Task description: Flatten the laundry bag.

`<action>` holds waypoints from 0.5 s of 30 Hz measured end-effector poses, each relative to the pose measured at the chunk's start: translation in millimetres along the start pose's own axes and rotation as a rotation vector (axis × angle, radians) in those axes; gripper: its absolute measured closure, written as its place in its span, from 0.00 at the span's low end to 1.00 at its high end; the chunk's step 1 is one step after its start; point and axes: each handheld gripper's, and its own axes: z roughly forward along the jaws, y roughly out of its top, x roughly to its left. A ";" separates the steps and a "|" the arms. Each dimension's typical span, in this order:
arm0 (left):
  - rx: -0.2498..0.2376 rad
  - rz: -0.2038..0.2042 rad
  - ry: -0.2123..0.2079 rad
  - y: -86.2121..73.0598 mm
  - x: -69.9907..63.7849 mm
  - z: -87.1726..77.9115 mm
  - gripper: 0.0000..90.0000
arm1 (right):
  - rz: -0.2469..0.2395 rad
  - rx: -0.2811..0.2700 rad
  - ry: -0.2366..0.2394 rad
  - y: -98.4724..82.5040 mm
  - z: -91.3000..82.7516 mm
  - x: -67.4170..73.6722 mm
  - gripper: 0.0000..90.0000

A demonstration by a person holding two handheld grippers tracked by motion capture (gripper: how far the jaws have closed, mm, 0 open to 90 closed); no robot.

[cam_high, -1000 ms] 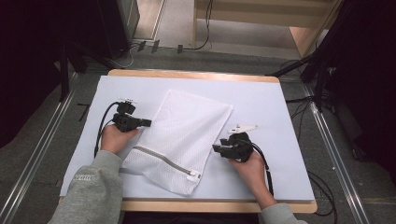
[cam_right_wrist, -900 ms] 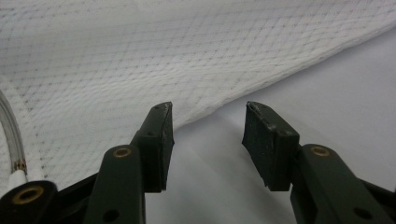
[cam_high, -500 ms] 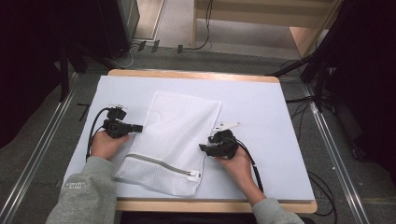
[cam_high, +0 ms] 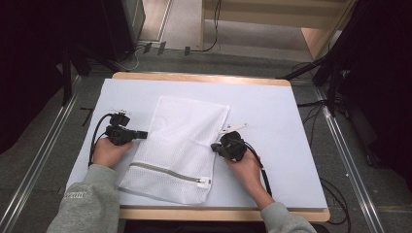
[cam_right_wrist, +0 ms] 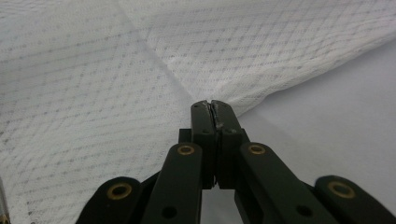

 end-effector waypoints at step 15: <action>-0.017 0.032 -0.028 10.6 -17.6 14.6 1.00 | 0.078 0.008 -0.030 0.0 -23.1 -50.2 1.00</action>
